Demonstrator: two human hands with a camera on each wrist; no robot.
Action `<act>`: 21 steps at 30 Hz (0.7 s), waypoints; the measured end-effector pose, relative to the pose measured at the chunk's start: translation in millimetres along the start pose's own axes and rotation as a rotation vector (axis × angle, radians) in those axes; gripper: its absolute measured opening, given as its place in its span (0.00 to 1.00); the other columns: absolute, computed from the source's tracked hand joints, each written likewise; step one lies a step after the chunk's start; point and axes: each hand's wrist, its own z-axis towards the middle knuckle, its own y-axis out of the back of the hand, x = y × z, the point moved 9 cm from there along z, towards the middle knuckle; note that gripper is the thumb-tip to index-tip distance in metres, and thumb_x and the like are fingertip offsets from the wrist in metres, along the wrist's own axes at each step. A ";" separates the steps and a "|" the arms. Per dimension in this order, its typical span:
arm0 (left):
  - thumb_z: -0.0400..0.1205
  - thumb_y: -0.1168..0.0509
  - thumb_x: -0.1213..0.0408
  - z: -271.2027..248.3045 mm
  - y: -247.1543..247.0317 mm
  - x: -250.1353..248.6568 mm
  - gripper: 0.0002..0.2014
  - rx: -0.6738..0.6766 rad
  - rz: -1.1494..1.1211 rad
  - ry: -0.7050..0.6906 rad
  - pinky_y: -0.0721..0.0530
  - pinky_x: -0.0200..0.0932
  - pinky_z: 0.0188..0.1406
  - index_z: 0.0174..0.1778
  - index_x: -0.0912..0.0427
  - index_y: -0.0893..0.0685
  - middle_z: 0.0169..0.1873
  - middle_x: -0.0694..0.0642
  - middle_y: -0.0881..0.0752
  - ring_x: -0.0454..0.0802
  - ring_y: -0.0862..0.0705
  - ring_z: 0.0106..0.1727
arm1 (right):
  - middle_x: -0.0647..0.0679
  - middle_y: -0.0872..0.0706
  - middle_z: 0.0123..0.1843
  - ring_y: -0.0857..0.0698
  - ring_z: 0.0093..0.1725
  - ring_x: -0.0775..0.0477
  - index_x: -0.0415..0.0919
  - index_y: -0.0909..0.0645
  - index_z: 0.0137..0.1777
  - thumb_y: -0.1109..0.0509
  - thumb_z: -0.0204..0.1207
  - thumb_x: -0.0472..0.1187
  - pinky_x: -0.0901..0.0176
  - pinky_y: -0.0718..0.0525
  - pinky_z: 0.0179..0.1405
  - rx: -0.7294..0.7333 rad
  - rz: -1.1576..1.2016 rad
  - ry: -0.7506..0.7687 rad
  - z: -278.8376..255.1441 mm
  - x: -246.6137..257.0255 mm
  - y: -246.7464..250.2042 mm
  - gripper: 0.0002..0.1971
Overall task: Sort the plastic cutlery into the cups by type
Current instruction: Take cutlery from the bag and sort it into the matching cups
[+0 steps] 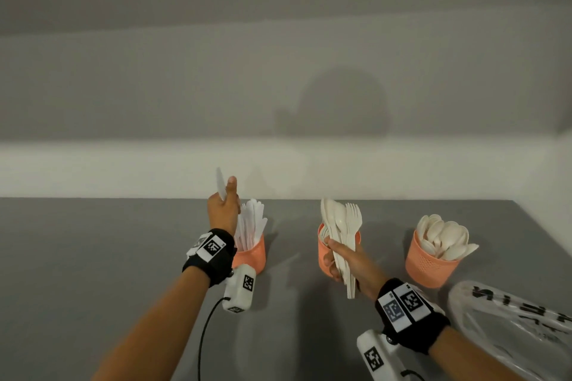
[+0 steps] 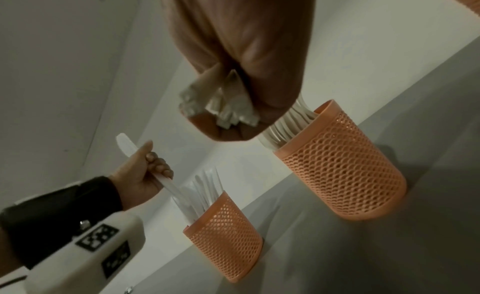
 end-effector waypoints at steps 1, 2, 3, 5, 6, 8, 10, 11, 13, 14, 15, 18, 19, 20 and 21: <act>0.83 0.40 0.51 -0.1 -3.1 7.7 0.23 0.026 0.038 -0.014 0.25 0.34 0.28 0.25 0.61 0.28 0.21 0.55 0.26 0.47 0.27 0.24 | 0.49 0.20 0.25 0.26 0.17 0.56 0.42 0.25 0.50 0.37 0.81 0.44 0.66 0.27 0.16 -0.002 -0.011 -0.002 0.1 0.0 0.6 0.06; 0.82 0.38 0.54 -1.5 -6.4 15.0 0.20 0.050 0.078 -0.030 0.24 0.33 0.29 0.28 0.62 0.26 0.22 0.55 0.24 0.47 0.25 0.25 | 0.49 0.21 0.26 0.28 0.17 0.56 0.42 0.25 0.50 0.37 0.81 0.44 0.66 0.27 0.15 0.001 -0.024 -0.005 0.1 -0.5 1.1 0.06; 0.81 0.35 0.56 -2.5 -9.2 22.7 0.17 0.070 0.120 -0.046 0.24 0.34 0.31 0.30 0.62 0.24 0.23 0.55 0.22 0.47 0.23 0.27 | 0.49 0.22 0.26 0.29 0.17 0.57 0.42 0.25 0.50 0.37 0.81 0.44 0.67 0.28 0.15 0.005 -0.035 -0.011 0.1 -1.5 1.5 0.06; 0.79 0.32 0.61 -3.2 -12.9 34.8 0.11 0.092 0.192 -0.091 0.24 0.40 0.39 0.32 0.58 0.24 0.26 0.52 0.21 0.47 0.22 0.31 | 0.52 0.26 0.23 0.32 0.17 0.57 0.43 0.25 0.52 0.37 0.81 0.44 0.68 0.30 0.15 0.014 -0.047 -0.020 0.2 -4.2 2.3 0.06; 0.79 0.32 0.64 -3.5 -14.8 37.9 0.09 0.104 0.237 -0.126 0.25 0.41 0.40 0.34 0.57 0.24 0.28 0.50 0.21 0.46 0.22 0.32 | 0.53 0.28 0.23 0.33 0.17 0.58 0.44 0.24 0.54 0.38 0.82 0.44 0.68 0.31 0.15 0.017 -0.050 -0.018 0.3 -5.2 2.9 0.06; 0.80 0.35 0.67 -3.9 -20.2 39.9 0.04 0.145 0.365 -0.206 0.27 0.41 0.41 0.41 0.61 0.21 0.30 0.51 0.20 0.47 0.22 0.33 | 0.52 0.31 0.23 0.34 0.18 0.58 0.45 0.23 0.56 0.40 0.83 0.42 0.68 0.32 0.16 0.020 -0.067 -0.013 0.3 -6.2 2.8 0.07; 0.82 0.38 0.68 -3.7 -23.9 37.6 0.06 0.191 0.505 -0.323 0.28 0.41 0.41 0.46 0.67 0.18 0.35 0.57 0.17 0.54 0.20 0.37 | 0.51 0.32 0.25 0.34 0.17 0.58 0.46 0.23 0.57 0.42 0.83 0.41 0.69 0.32 0.16 0.027 -0.077 -0.006 -0.1 -6.8 1.1 0.08; 0.82 0.39 0.70 -4.5 -26.7 34.1 0.07 0.213 0.586 -0.414 0.27 0.42 0.41 0.47 0.69 0.17 0.37 0.61 0.16 0.57 0.19 0.39 | 0.50 0.33 0.26 0.34 0.17 0.58 0.46 0.23 0.57 0.42 0.83 0.41 0.69 0.32 0.16 0.026 -0.080 -0.005 0.0 -6.8 0.8 0.08; 0.79 0.40 0.71 -10.9 -32.1 24.2 0.09 0.228 0.753 -0.630 0.23 0.43 0.41 0.43 0.70 0.14 0.36 0.63 0.14 0.61 0.16 0.38 | 0.50 0.33 0.26 0.34 0.17 0.58 0.46 0.23 0.57 0.42 0.83 0.40 0.69 0.32 0.16 0.022 -0.082 -0.005 -0.2 -6.7 0.0 0.08; 0.76 0.42 0.71 -14.0 -34.5 20.7 0.12 0.227 0.826 -0.728 0.20 0.45 0.41 0.42 0.70 0.14 0.35 0.63 0.14 0.62 0.15 0.37 | 0.50 0.33 0.26 0.34 0.17 0.58 0.45 0.23 0.57 0.42 0.83 0.40 0.69 0.32 0.16 0.021 -0.079 -0.005 -0.2 -6.3 -0.7 0.08; 0.74 0.44 0.69 -15.8 -37.5 19.7 0.14 0.240 0.906 -0.791 0.16 0.48 0.44 0.43 0.70 0.13 0.37 0.63 0.13 0.63 0.13 0.40 | 0.50 0.34 0.26 0.34 0.17 0.58 0.45 0.23 0.57 0.42 0.83 0.40 0.69 0.32 0.16 0.019 -0.077 -0.006 -0.6 -5.7 -1.7 0.08; 0.79 0.49 0.62 -15.0 -42.5 30.3 0.22 0.280 1.165 -0.792 0.27 0.58 0.68 0.56 0.72 0.16 0.56 0.68 0.13 0.67 0.15 0.59 | 0.50 0.33 0.25 0.33 0.16 0.58 0.45 0.22 0.57 0.42 0.83 0.40 0.68 0.31 0.16 0.014 -0.092 -0.004 -1.5 -4.6 -5.5 0.08; 0.81 0.53 0.59 -12.7 -42.0 36.3 0.26 0.303 1.222 -0.742 0.31 0.58 0.73 0.61 0.73 0.18 0.61 0.69 0.16 0.67 0.18 0.65 | 0.51 0.33 0.25 0.33 0.16 0.58 0.46 0.22 0.57 0.42 0.83 0.40 0.68 0.31 0.16 0.011 -0.105 0.002 -2.5 -3.6 -6.9 0.08; 0.82 0.57 0.56 -11.0 -40.4 42.6 0.30 0.334 1.246 -0.672 0.34 0.58 0.75 0.65 0.74 0.21 0.66 0.70 0.20 0.66 0.22 0.69 | 0.50 0.32 0.25 0.33 0.16 0.59 0.46 0.22 0.57 0.42 0.83 0.40 0.68 0.30 0.17 0.008 -0.123 0.009 -3.2 -3.0 -8.1 0.08; 0.82 0.62 0.52 -9.4 -38.7 49.2 0.34 0.367 1.246 -0.600 0.36 0.59 0.77 0.68 0.74 0.24 0.70 0.71 0.24 0.66 0.26 0.73 | 0.50 0.32 0.26 0.32 0.16 0.59 0.46 0.23 0.57 0.42 0.83 0.40 0.68 0.30 0.17 0.005 -0.142 0.019 -4.0 -2.1 -9.3 0.08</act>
